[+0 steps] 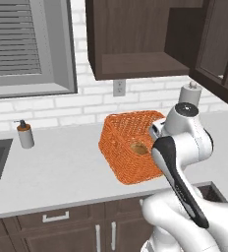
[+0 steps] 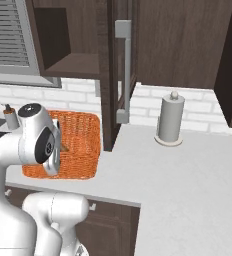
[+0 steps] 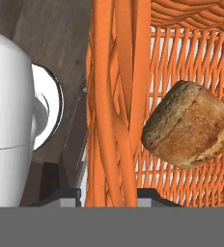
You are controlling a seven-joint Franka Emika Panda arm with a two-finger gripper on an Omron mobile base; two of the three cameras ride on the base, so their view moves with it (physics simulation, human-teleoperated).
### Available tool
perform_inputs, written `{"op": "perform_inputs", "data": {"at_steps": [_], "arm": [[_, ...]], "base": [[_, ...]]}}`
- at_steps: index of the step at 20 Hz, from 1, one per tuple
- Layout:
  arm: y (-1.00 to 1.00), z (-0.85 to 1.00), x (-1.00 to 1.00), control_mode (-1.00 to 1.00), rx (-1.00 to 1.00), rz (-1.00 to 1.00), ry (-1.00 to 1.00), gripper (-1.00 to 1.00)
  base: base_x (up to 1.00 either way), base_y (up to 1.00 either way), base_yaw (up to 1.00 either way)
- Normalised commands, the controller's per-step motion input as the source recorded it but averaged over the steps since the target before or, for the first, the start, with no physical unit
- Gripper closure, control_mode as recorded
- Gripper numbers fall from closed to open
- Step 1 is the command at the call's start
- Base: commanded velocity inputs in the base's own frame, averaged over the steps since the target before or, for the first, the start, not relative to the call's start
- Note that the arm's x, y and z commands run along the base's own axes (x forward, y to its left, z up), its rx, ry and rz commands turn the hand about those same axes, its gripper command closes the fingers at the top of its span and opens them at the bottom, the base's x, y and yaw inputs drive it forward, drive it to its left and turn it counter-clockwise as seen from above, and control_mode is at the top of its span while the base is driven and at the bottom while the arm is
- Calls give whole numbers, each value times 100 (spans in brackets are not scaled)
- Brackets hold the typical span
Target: Open the cabinet, pick up the bread from the cabinet and place it in the basket. Then move the basket to the dining counter.
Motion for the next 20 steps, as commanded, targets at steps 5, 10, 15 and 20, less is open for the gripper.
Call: {"op": "perform_inputs", "data": {"at_steps": [5,10,15,20], "arm": [[0,0,0,-100,0,0,0,100],[0,0,-8,-100,0,0,-1,100],[0,0,-20,100,1,1,-5,100],[0,0,0,100,0,0,0,100]], "base": [[0,0,0],[0,0,0],[-79,37,12],[-43,100,54]]}}
